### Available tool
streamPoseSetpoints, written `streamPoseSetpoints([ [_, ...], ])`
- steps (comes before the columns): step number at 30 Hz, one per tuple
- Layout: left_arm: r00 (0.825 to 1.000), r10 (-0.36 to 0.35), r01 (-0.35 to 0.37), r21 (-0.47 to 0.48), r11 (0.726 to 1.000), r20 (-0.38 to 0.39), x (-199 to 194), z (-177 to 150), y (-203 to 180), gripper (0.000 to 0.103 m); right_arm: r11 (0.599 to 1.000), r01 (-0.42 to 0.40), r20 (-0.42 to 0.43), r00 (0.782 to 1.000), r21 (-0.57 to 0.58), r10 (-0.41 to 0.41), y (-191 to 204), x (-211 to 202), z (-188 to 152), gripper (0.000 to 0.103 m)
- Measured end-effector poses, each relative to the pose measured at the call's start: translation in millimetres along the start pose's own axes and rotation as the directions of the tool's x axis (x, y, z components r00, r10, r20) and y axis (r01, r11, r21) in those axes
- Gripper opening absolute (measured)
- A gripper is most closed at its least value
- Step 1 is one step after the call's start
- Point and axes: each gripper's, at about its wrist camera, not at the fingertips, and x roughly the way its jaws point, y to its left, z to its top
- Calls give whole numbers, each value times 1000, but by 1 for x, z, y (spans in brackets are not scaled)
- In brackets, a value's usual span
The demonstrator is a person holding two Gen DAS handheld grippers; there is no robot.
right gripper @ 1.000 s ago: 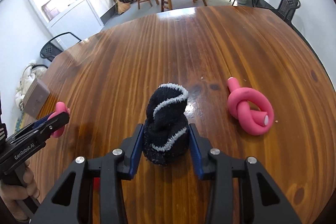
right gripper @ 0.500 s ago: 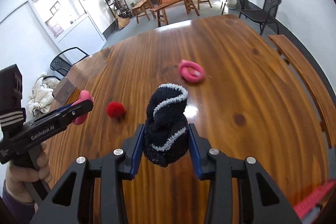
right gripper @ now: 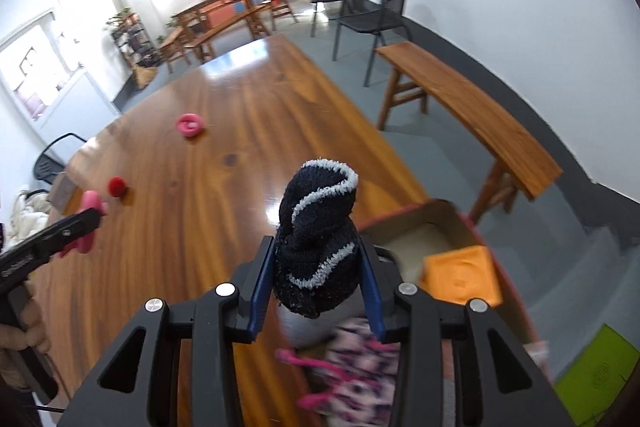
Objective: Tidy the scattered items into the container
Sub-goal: 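Carry the black sock to the box and release it with the right gripper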
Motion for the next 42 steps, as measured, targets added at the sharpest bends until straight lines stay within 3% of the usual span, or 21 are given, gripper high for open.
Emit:
streamPoseSetpoints([
  [5,1000,-10,10,25,1000,-6,-4,-13,-31,52,999,35,-51,998,-18,-36,-29,10,-4,43],
  [14,1000,12,-12,20,1000,-11,-15,-40,-55,52,987,29,-124,991,-155,-48,-37,39,-24,44],
  [19,1000,15,-15,8,1000,-7,-19,-46,-68,52,992,-26,-142,990,-122,9,-51,33,-22,49],
  [22,1000,4,-4,20,1000,-12,-17,-48,-81,52,994,-83,-110,991,-78,74,-63,16,-18,53],
  [24,1000,-10,10,36,999,-17,-15,-49,-93,52,995,-85,-69,994,-59,81,-72,-1,-16,63],
  [30,997,-67,71,111,991,-37,-4,-49,-137,52,997,-75,12,997,0,75,-103,-42,-19,64],
  [42,981,-151,175,216,961,-121,45,-54,-209,52,994,-33,37,999,105,29,-152,-77,-42,64],
])
